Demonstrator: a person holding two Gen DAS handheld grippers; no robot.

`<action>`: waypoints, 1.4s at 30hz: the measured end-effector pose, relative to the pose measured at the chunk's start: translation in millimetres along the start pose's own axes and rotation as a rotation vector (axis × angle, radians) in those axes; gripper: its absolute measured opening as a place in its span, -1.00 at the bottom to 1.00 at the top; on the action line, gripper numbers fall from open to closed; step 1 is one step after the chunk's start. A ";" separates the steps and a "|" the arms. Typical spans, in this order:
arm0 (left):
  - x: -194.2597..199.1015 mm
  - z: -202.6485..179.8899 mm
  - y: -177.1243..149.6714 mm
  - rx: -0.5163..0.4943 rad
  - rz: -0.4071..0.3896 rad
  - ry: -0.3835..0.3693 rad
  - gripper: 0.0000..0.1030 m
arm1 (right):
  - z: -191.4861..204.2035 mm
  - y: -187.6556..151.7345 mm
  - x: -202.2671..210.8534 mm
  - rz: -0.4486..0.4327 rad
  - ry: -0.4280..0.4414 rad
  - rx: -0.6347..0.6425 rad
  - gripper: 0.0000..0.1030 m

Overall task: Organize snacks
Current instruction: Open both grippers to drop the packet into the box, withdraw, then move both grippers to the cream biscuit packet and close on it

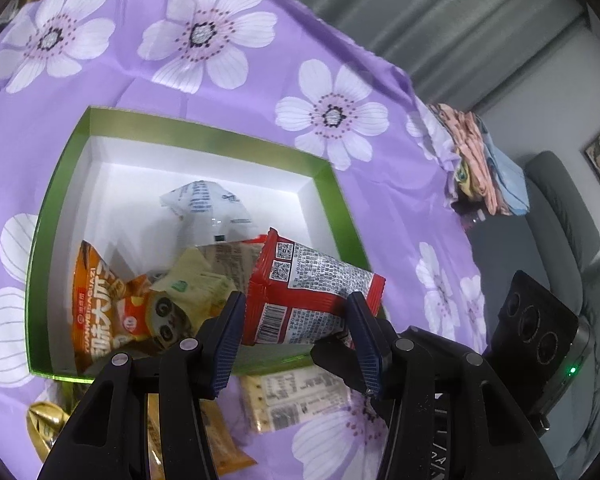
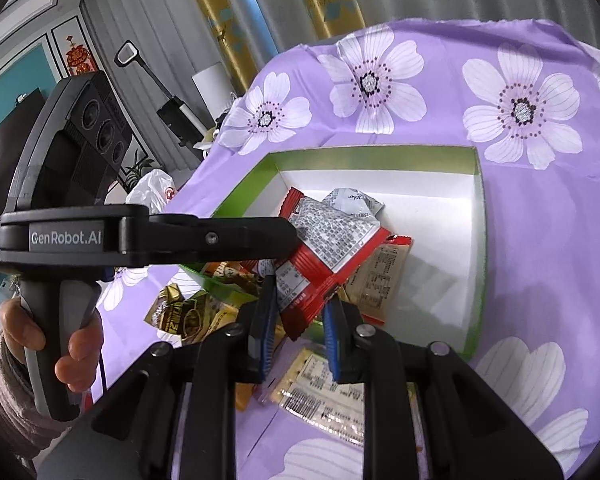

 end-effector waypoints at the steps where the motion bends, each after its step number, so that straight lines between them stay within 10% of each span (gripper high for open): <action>1: -2.1 4.2 0.8 0.011 0.004 0.001 0.01 | -0.3 0.4 -2.8 0.005 0.000 0.000 -0.58; 12: -15.5 30.8 2.3 0.083 0.023 0.018 0.01 | -3.1 3.1 -32.1 0.070 -0.011 0.012 -0.53; 20: -12.5 38.3 2.7 0.116 0.006 0.038 0.01 | -4.4 5.0 -36.0 0.074 -0.104 0.035 -0.13; 33: 28.1 43.1 -8.1 0.138 -0.052 0.061 0.53 | -10.8 -10.2 9.9 0.001 -0.139 -0.014 0.04; 42: 58.6 38.7 -39.7 0.144 -0.067 0.060 0.53 | -4.9 -43.1 48.7 -0.033 -0.182 -0.026 0.28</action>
Point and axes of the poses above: each gripper's, at about its wrist camera, not at the fingertips, and x roughly against the way its jaws point, z to its left, y to its top, the point moved 4 cm from there along -x, roughly the way its jaws point, and after that the axes turned 1 degree about -x, right-handed, at the moved point
